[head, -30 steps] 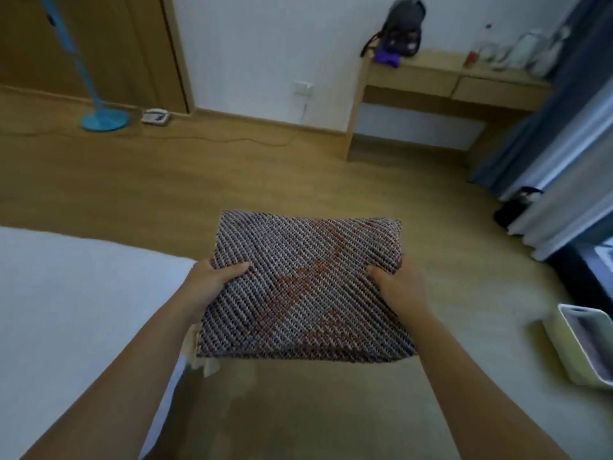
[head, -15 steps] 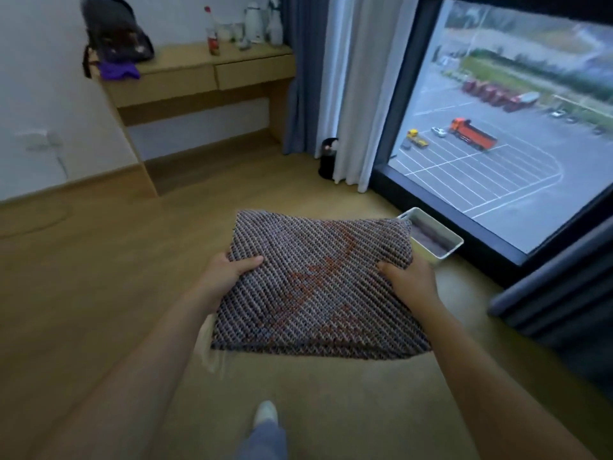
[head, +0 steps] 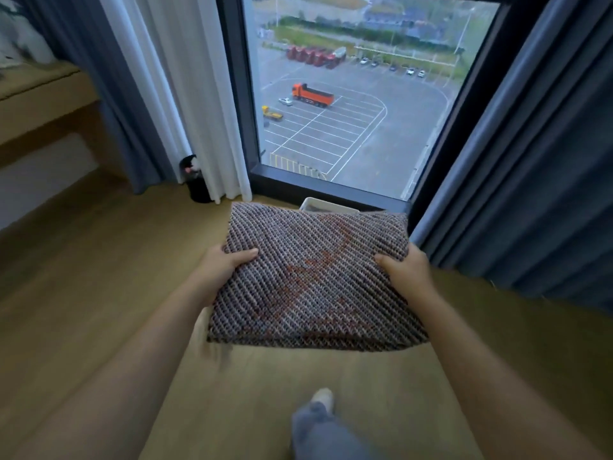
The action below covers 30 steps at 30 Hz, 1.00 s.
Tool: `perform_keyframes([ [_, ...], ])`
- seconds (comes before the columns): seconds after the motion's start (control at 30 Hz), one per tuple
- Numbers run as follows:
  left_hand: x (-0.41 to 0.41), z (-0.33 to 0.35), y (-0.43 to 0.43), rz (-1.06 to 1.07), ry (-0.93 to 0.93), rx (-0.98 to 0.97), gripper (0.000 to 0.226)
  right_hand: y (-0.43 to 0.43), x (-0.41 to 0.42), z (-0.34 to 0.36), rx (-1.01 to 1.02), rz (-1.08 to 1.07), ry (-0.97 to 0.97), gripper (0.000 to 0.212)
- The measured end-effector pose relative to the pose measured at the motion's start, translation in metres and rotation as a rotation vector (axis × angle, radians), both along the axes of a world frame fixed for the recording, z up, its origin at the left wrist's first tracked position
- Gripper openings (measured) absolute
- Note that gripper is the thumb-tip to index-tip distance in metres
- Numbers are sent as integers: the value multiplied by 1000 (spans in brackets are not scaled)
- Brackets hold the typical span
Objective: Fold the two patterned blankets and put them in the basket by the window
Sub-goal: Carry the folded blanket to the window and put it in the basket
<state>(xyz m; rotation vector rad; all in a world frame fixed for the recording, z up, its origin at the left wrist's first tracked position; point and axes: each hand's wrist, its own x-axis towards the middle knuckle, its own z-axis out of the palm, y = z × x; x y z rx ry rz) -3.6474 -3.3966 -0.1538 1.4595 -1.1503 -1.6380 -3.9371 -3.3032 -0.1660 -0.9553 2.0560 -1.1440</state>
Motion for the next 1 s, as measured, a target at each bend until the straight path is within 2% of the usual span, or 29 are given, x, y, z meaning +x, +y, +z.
perform_keyframes([
  [0.1, -37, -2, -56, -68, 19, -8, 30, -40, -30, -5, -6, -61, -29, 31],
  [0.23, -85, -3, -126, -126, 36, 11, 35, -97, -72, -5, -13, -116, -42, 25],
  [0.4, -134, -1, -204, -149, 31, 18, 30, -167, -115, -4, -1, -154, -40, 33],
  [0.53, -164, -9, -262, -167, 14, 49, 24, -219, -141, -14, 36, -174, -49, 29],
  [0.77, -222, -47, -377, -253, -11, 115, 35, -312, -184, -46, 98, -240, -41, 26],
  [1.0, -298, -97, -530, -364, -103, 193, 45, -439, -236, -85, 216, -362, -48, 29],
])
